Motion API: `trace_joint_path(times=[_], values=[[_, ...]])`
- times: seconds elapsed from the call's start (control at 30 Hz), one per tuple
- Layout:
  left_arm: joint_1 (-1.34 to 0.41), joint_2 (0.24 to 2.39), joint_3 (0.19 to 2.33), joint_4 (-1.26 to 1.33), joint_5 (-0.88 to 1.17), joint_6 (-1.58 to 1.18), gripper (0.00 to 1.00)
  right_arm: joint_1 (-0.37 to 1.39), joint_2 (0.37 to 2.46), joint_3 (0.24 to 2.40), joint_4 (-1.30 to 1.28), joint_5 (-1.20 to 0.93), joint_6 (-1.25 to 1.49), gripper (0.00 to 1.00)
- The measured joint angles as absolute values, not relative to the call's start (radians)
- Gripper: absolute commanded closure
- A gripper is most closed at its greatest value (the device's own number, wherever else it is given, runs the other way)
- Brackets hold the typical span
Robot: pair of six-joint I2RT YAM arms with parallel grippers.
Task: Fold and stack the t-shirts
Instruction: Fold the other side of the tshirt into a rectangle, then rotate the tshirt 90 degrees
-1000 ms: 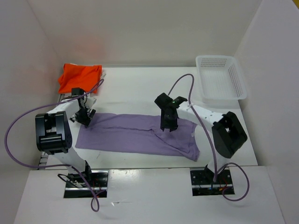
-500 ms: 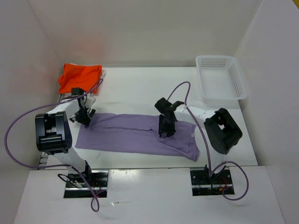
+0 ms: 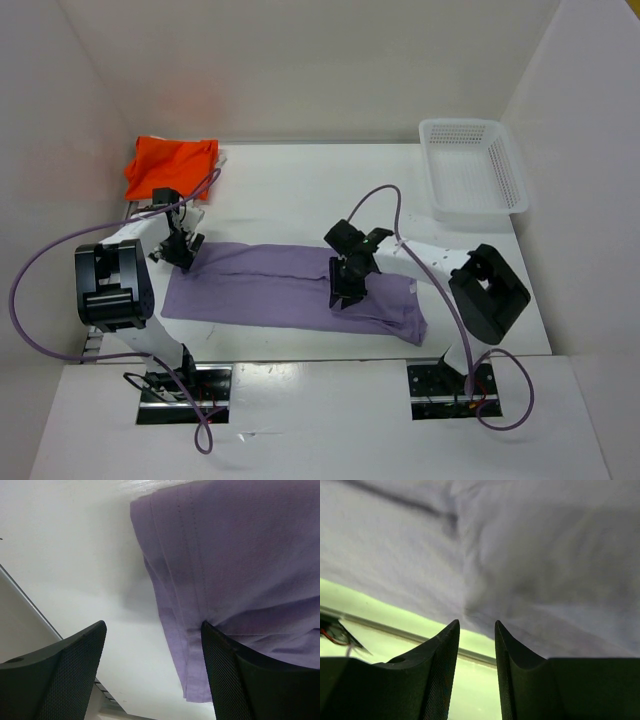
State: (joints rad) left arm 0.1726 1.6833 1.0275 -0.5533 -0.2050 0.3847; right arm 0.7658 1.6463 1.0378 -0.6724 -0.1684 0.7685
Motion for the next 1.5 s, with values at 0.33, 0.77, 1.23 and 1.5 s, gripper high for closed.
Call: trace_joint_path(times=[0.33, 0.77, 1.23, 1.5], values=[[0.203, 1.606, 1.134, -0.630, -0.192, 0.381, 0.08, 0.824, 1.617, 1.159, -0.780, -0.058, 0.792, 0.46], [0.121, 1.703, 1.201, -0.525, -0.153, 0.359, 0.06, 0.225, 1.650, 1.133, -0.763, 0.253, 0.728, 0.20], [0.123, 1.814, 1.116, -0.356, -0.212, 0.380, 0.53, 0.219, 1.898, 1.245, -0.734, 0.137, 0.632, 1.00], [0.144, 1.782, 1.072, -0.347, -0.239, 0.423, 0.44, 0.279, 2.336, 1.956, -0.894, 0.308, 0.531, 1.00]])
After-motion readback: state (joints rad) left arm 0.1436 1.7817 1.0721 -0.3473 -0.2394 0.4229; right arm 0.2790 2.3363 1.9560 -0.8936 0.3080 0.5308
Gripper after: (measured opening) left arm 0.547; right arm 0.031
